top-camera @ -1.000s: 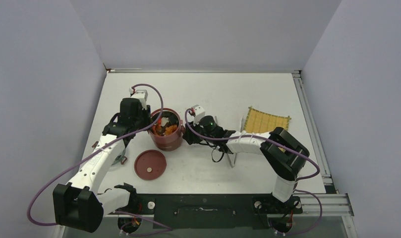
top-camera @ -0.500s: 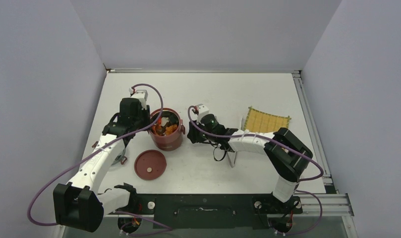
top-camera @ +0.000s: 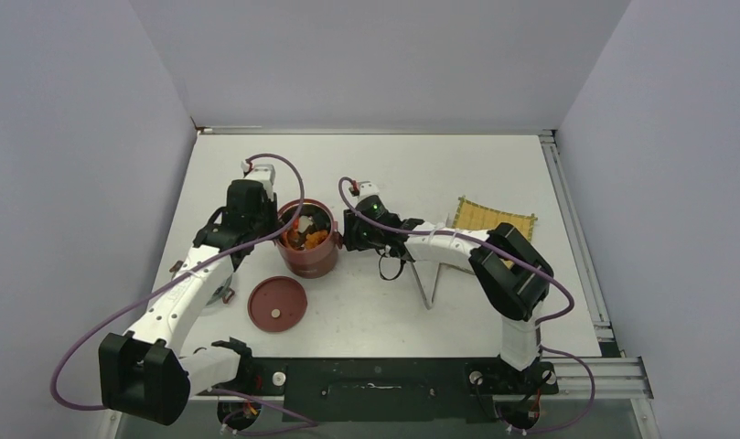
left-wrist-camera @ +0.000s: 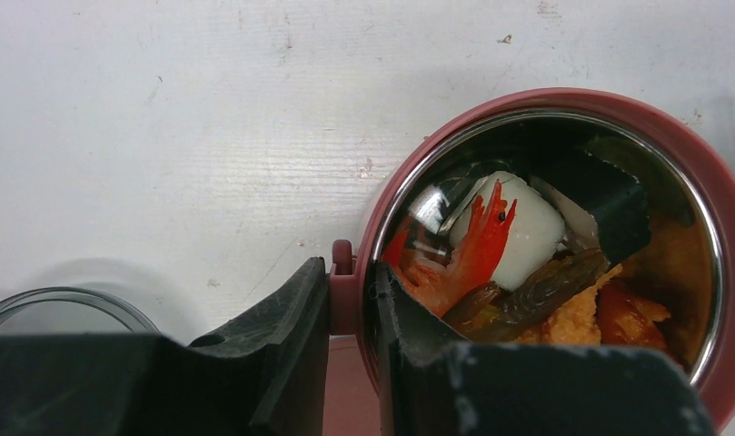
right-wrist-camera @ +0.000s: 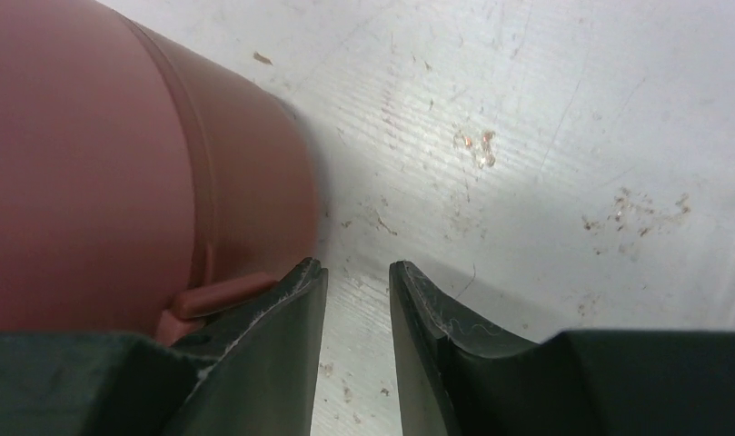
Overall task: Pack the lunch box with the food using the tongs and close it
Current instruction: Close the fastener on the packing box.
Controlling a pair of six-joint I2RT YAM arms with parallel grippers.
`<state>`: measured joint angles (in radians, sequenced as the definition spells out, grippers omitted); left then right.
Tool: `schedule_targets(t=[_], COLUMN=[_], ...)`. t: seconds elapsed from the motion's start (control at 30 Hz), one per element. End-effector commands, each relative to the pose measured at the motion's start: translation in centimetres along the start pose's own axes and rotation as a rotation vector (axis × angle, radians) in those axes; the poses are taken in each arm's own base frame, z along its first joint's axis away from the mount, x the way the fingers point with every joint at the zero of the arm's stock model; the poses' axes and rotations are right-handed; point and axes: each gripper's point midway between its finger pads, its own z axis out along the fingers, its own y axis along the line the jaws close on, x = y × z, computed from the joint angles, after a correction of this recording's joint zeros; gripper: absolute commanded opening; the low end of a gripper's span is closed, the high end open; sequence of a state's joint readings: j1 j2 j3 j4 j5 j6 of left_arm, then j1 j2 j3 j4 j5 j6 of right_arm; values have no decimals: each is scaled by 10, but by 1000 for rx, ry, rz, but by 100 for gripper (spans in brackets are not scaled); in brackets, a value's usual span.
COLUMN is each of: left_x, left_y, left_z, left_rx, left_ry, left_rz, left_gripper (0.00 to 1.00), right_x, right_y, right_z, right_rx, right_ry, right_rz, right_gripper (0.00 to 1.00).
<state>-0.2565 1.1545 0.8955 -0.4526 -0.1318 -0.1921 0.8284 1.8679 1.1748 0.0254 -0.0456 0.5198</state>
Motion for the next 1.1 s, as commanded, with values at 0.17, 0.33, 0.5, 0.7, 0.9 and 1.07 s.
schedule_targets(t=[0.17, 0.33, 0.5, 0.7, 0.9, 1.07], left_x=[-16, -18, -19, -17, -14, -11], left_y=[0, -3, -7, -13, -18, -22], left_z=[-2, -5, -7, -9, -7, -5], left_rx=[-79, -93, -99, -98, -92, -81], left_ry=[-39, -52, -61, -63, -52, -39], left_rz=[6, 24, 43, 57, 69, 74], left_gripper=[0, 0, 0, 0, 0, 0], right_x=[10, 9, 7, 1, -2, -1], right_y=[3, 16, 24, 35, 44, 50], right_z=[0, 2, 8, 9, 10, 13], right_rx=[16, -53, -86, -119, -133, -139], right_ry=[51, 50, 51, 43, 39, 41], right_rz=[109, 154, 168, 183, 182, 172], right_gripper=[33, 33, 32, 31, 30, 30])
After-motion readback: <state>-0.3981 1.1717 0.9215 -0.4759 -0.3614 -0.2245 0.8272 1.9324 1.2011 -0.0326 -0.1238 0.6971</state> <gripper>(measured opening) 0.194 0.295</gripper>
